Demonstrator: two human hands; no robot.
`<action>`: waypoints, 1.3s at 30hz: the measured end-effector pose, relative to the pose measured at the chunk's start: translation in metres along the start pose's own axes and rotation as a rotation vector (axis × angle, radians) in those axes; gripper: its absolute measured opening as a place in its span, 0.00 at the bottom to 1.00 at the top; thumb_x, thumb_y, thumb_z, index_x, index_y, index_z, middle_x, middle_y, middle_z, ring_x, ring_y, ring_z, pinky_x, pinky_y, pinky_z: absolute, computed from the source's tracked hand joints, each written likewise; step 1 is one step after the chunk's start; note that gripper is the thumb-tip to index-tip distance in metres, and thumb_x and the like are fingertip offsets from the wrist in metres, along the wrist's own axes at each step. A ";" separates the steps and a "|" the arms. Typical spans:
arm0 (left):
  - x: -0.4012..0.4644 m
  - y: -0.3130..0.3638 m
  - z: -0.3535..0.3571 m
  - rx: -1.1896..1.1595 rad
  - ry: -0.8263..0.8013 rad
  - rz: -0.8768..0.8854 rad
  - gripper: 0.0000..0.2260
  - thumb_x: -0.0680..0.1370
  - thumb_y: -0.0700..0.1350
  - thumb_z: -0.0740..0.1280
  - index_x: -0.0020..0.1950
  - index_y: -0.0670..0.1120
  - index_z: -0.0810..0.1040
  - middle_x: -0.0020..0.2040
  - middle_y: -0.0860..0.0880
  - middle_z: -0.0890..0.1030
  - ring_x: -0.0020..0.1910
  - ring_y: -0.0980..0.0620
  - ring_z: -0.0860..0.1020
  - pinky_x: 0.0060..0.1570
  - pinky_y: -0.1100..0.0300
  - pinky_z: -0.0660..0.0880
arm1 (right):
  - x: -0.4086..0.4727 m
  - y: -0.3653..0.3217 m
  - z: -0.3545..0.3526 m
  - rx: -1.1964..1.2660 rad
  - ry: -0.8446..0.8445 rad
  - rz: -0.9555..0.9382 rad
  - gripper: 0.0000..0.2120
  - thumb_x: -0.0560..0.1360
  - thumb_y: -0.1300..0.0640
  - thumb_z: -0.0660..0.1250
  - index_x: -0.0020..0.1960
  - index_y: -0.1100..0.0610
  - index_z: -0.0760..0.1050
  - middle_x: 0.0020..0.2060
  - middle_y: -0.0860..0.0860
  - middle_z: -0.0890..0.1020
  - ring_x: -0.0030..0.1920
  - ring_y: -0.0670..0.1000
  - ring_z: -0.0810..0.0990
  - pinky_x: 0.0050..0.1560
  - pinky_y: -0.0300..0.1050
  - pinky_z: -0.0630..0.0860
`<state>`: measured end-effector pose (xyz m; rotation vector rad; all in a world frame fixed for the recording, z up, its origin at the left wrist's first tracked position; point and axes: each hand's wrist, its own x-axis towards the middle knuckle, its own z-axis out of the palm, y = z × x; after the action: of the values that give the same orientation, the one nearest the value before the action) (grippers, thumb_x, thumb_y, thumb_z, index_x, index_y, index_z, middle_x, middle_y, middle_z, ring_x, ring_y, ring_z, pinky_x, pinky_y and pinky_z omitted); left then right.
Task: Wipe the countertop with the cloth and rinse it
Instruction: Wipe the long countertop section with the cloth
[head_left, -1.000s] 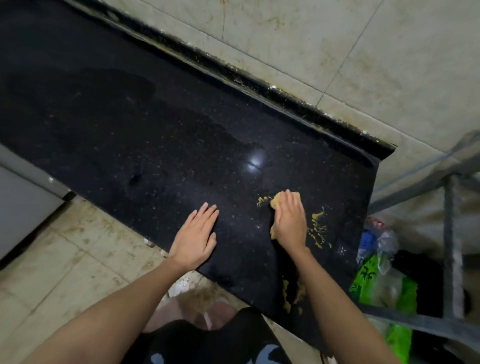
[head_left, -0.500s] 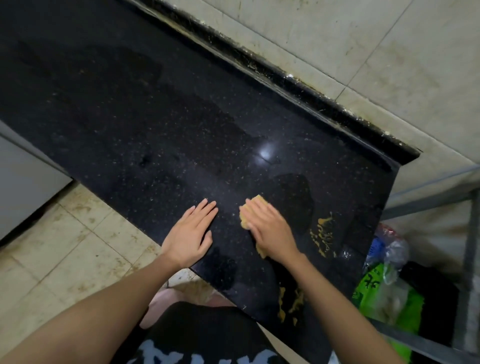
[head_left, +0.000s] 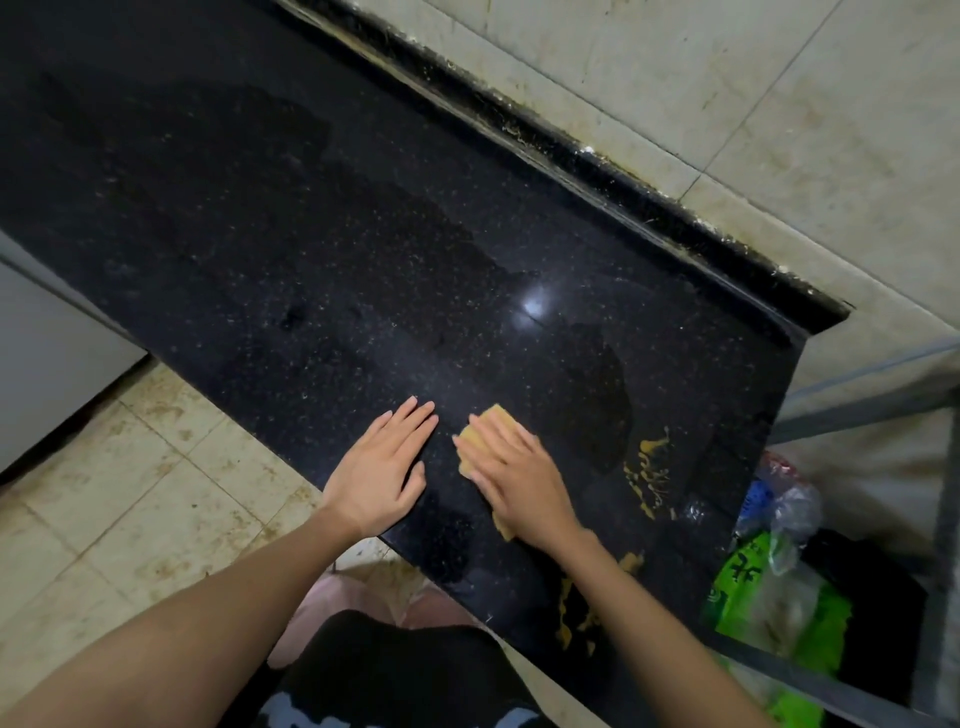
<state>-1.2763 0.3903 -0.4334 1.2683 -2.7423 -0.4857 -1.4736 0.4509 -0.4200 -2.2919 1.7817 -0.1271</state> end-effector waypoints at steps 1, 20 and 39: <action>0.000 0.001 0.000 -0.001 0.002 0.000 0.24 0.76 0.47 0.52 0.70 0.40 0.68 0.71 0.45 0.67 0.72 0.50 0.60 0.72 0.61 0.45 | -0.001 0.010 -0.002 -0.011 0.006 -0.021 0.20 0.78 0.49 0.52 0.68 0.49 0.69 0.69 0.50 0.71 0.70 0.52 0.66 0.71 0.48 0.55; 0.000 0.000 0.000 -0.038 0.031 0.012 0.23 0.76 0.47 0.53 0.70 0.41 0.68 0.71 0.45 0.67 0.73 0.51 0.56 0.72 0.59 0.47 | 0.079 0.036 -0.006 0.066 0.072 -0.152 0.18 0.79 0.53 0.54 0.66 0.54 0.72 0.66 0.53 0.73 0.69 0.54 0.68 0.68 0.46 0.59; 0.000 -0.001 -0.001 -0.022 0.012 0.012 0.24 0.76 0.47 0.52 0.70 0.40 0.68 0.71 0.45 0.67 0.73 0.50 0.58 0.72 0.59 0.47 | 0.067 0.050 -0.005 0.023 0.066 0.003 0.21 0.80 0.50 0.50 0.69 0.52 0.68 0.70 0.52 0.69 0.72 0.52 0.62 0.71 0.47 0.58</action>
<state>-1.2760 0.3894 -0.4328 1.2447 -2.7253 -0.5035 -1.5047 0.3744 -0.4321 -2.2936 1.8056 -0.2241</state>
